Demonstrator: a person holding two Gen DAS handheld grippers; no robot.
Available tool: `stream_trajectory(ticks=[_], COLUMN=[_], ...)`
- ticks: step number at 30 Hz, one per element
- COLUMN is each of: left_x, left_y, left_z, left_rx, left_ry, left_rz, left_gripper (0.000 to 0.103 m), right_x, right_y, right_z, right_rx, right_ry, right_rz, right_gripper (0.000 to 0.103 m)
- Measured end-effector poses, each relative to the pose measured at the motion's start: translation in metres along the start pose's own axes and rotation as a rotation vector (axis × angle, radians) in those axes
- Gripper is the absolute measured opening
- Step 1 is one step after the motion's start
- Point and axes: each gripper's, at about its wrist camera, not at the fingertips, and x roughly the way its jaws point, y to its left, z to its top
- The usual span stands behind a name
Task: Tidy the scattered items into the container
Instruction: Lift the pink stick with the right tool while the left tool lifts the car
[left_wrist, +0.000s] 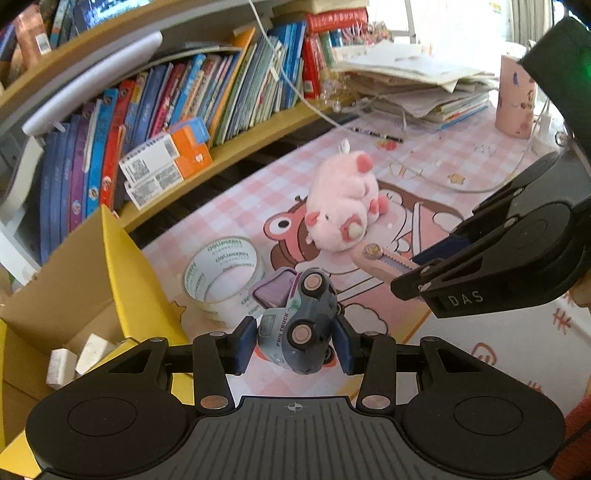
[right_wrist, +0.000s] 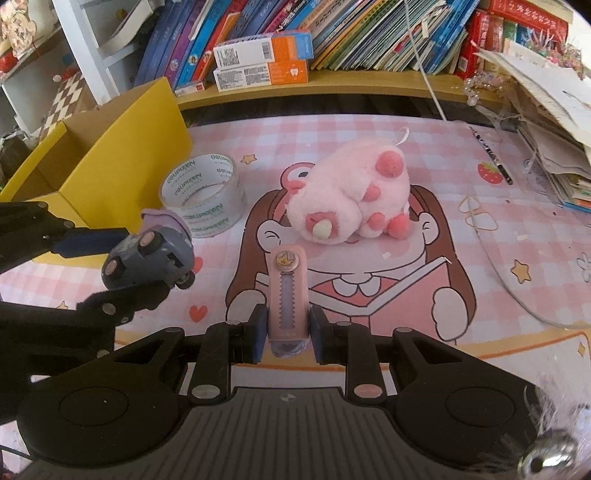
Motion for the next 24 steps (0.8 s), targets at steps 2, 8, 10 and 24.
stream_trajectory(ticks=[2, 8, 10, 24], left_x=[-0.008, -0.029, -0.034, -0.071], left_y=[-0.001, -0.004, -0.005, -0.003], left_z=[0.0, -0.002, -0.004, -0.02], left_rx=[0.0, -0.004, -0.002, 0.022], left_ry=[-0.016, -0.056, -0.066, -0.123], left_rz=[0.002, 0.0, -0.004, -0.029], left_gripper=[0.042, 0.042, 0.042, 0.042], right_x=[-0.006, -0.025, -0.03, -0.059], right_y=[0.001, 0.007, 0.009, 0.034], right_z=[-0.003, -0.011, -0.015, -0.033], right_rx=[0.002, 0.005, 0.007, 0.026], right_ry=[-0.009, -0.04, -0.046, -0.083], right_rz=[-0.005, -0.023, -0.029, -0.065], right_gripper=[0.023, 0.023, 0.023, 0.023])
